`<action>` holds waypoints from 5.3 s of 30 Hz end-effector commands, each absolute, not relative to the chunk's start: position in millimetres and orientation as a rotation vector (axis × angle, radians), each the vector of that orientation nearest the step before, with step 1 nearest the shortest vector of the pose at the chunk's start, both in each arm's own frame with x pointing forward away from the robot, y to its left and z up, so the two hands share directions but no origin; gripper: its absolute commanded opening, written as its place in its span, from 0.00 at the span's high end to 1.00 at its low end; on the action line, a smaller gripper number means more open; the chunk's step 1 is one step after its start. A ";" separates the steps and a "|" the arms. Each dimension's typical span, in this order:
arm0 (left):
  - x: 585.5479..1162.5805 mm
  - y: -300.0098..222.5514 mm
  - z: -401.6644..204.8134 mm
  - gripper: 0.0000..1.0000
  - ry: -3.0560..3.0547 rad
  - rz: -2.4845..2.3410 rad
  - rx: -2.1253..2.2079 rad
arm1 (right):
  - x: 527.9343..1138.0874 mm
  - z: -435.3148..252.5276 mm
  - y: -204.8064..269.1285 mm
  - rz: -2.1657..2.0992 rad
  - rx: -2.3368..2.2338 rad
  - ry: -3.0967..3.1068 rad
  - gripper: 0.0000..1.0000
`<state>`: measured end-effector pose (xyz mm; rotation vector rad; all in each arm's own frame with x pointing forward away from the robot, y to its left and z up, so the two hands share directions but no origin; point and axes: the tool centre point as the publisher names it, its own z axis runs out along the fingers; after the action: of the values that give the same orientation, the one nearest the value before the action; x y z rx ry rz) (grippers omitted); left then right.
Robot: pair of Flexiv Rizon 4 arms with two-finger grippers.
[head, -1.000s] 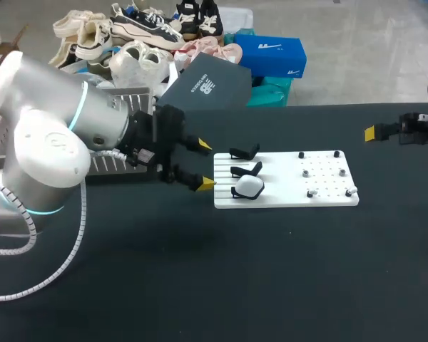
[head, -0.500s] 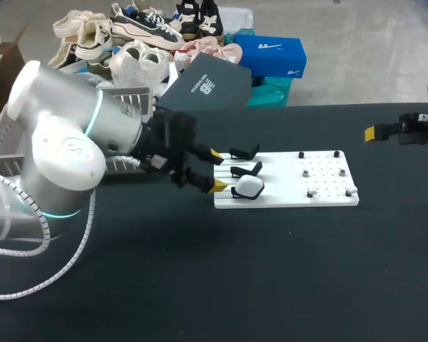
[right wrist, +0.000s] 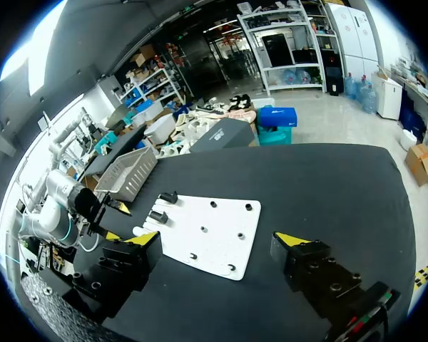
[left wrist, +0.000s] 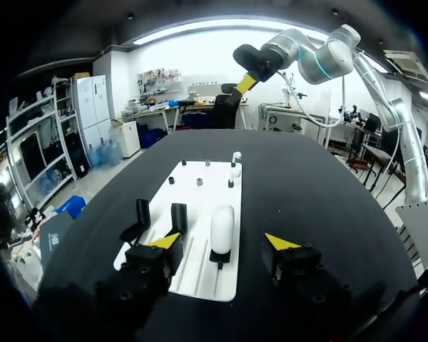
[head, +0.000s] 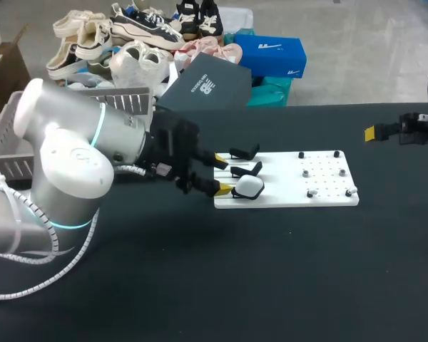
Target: Pick up each earbud case from the left stands, insert the matching earbuds, close the lid, and place the case in the box.
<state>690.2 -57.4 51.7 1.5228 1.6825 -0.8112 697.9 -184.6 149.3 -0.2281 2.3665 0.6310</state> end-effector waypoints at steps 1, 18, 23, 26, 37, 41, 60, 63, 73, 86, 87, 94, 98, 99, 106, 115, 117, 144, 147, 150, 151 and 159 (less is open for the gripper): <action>691.0 -59.3 46.2 0.29 1.667 -0.817 1.518 | 698.2 149.3 -184.3 0.629 -0.227 2.368 0.00; 698.7 -65.7 32.3 0.40 1.656 -0.825 1.540 | 698.2 149.3 -184.3 0.629 -0.227 2.368 0.00; 698.3 -68.5 30.3 0.40 1.653 -0.842 1.545 | 698.2 149.3 -184.3 0.629 -0.227 2.368 0.00; 697.3 -70.5 28.7 0.40 1.651 -0.849 1.551 | 698.2 149.3 -184.3 0.629 -0.227 2.368 0.00; 701.2 -79.1 26.5 0.47 1.642 -0.861 1.557 | 698.2 149.3 -184.3 0.629 -0.227 2.368 0.00; 699.6 -80.2 24.3 0.47 1.639 -0.864 1.568 | 698.2 149.3 -184.3 0.629 -0.227 2.368 0.00; 701.1 -86.3 18.4 0.51 1.648 -0.894 1.575 | 698.2 149.3 -184.3 0.629 -0.227 2.368 0.00; 701.7 -86.6 18.1 0.51 1.650 -0.894 1.573 | 698.2 149.3 -184.3 0.629 -0.227 2.368 0.00; 700.3 -88.5 19.2 0.54 1.641 -0.904 1.577 | 698.2 149.3 -184.3 0.629 -0.227 2.368 0.00; 699.3 -90.6 17.1 0.56 1.641 -0.909 1.583 | 698.2 149.3 -184.3 0.629 -0.227 2.368 0.00; 699.5 -90.6 17.0 0.56 1.642 -0.909 1.584 | 698.2 149.3 -184.3 0.629 -0.227 2.368 0.00; 700.8 -91.1 16.0 0.60 1.645 -0.909 1.580 | 698.2 149.3 -184.3 0.629 -0.227 2.368 0.00; 700.8 -91.6 15.3 0.67 1.644 -0.908 1.581 | 698.2 149.3 -184.3 0.629 -0.227 2.368 0.00; 700.8 -91.6 15.3 0.75 1.643 -0.907 1.581 | 698.2 149.3 -184.3 0.629 -0.227 2.368 0.00; 700.6 -90.9 16.1 1.00 1.640 -0.915 1.582 | 698.2 149.3 -184.3 0.629 -0.227 2.368 0.00; 698.0 -86.2 28.9 1.00 1.607 -0.947 1.574 | 698.2 149.3 -184.3 0.629 -0.227 2.368 0.00; 696.8 -85.6 32.9 1.00 1.598 -0.959 1.569 | 698.2 149.3 -184.3 0.629 -0.227 2.368 0.00; 635.3 -95.0 118.2 1.00 1.362 -1.054 1.458 | 698.2 149.3 -184.3 0.629 -0.227 2.368 0.00; 629.2 -98.5 119.9 1.00 1.353 -1.057 1.460 | 698.2 149.3 -184.3 0.629 -0.227 2.368 0.00; 624.4 -101.4 121.8 1.00 1.347 -1.055 1.455 | 698.2 149.3 -184.3 0.629 -0.227 2.368 0.00; 622.8 -102.5 122.4 1.00 1.344 -1.051 1.452 | 698.2 149.3 -184.3 0.629 -0.227 2.368 0.00; 620.5 -103.8 124.8 1.00 1.342 -1.048 1.451 | 698.2 149.3 -184.3 0.629 -0.227 2.368 0.00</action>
<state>623.8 -104.3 125.2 1.4653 1.3403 -1.0616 697.9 -184.6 149.3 -0.2280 2.3665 0.6310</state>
